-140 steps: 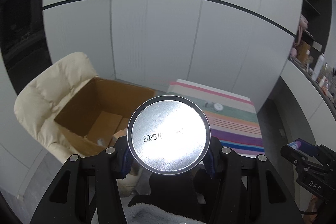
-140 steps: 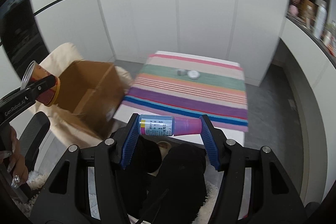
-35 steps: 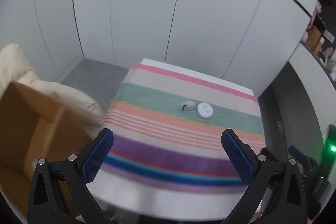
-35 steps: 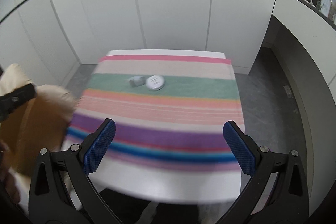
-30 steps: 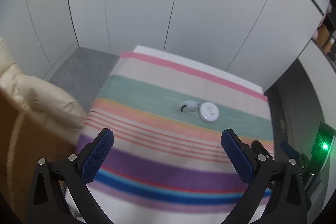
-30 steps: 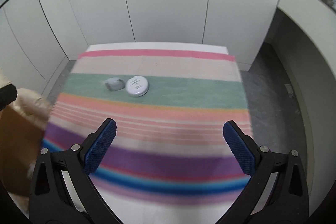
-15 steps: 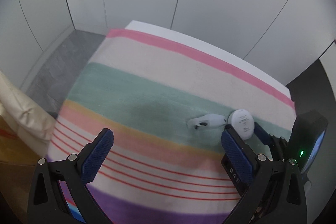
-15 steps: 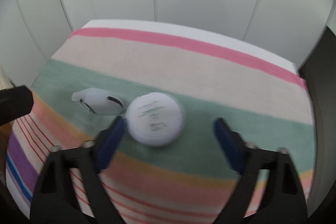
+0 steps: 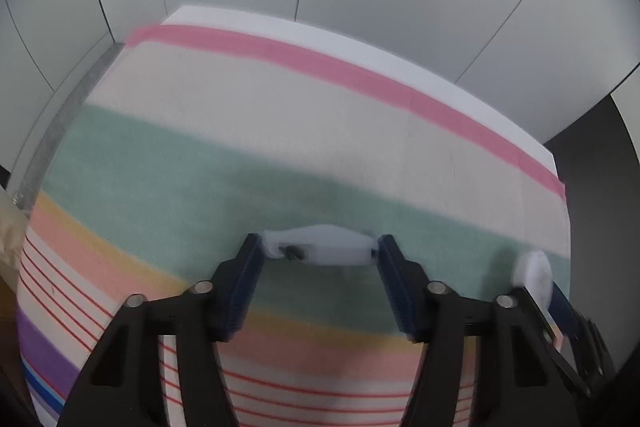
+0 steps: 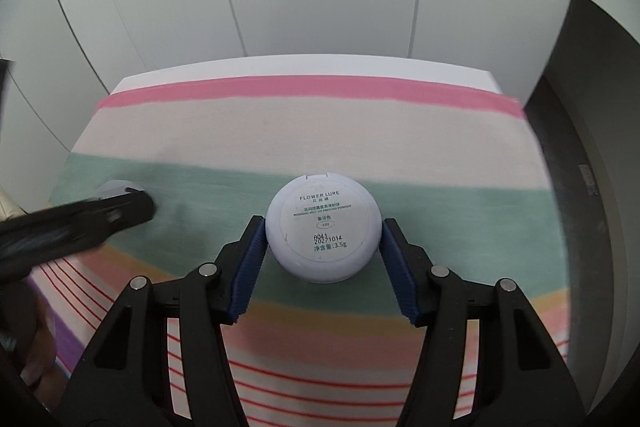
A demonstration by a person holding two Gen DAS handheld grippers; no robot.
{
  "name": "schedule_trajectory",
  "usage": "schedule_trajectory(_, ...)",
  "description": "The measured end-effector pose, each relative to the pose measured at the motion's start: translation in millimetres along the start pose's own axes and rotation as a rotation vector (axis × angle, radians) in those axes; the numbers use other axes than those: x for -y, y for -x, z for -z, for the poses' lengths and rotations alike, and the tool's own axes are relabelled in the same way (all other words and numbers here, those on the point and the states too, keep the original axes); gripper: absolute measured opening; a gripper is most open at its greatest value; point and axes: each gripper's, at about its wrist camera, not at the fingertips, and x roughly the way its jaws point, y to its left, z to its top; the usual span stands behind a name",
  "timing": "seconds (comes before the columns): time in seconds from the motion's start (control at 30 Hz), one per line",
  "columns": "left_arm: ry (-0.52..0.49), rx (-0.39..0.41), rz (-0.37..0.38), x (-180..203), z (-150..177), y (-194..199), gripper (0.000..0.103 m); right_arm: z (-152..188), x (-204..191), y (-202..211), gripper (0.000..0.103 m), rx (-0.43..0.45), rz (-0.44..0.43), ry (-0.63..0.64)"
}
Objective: Organize objects
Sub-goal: 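Grasp the clear cap with the left tool while the right tool grasps the white compact, then lift the clear cap and white compact and carry them over the box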
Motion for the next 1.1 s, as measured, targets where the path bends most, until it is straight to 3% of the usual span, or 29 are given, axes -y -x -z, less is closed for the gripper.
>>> schedule_trajectory(0.13, 0.023, 0.021, -0.029, -3.9, 1.7, 15.7, 0.059, -2.3, 13.4, 18.0, 0.060, -0.006, 0.008, -0.020)
schedule_trajectory(0.3, -0.015, 0.077, -0.048, -1.5, -2.6, 62.8, 0.059, -19.5, 17.0, 48.5, 0.060, 0.009, 0.018, -0.039)
schedule_trajectory(0.7, -0.099, 0.259, -0.040, 10.0, -38.6, 247.9, 0.059, -78.5, -8.2, 178.7, 0.060, 0.123, 0.059, -0.017)
schedule_trajectory(0.9, -0.149, 0.319, -0.054, 12.3, -31.1, 330.0, 0.059, -95.7, -24.9, 256.4, 0.060, 0.190, 0.076, -0.004)
schedule_trajectory(1.1, -0.186, 0.319, -0.073, 6.9, -8.2, 372.0, 0.059, -81.5, -38.3, 305.7, 0.060, 0.194, 0.083, 0.003)
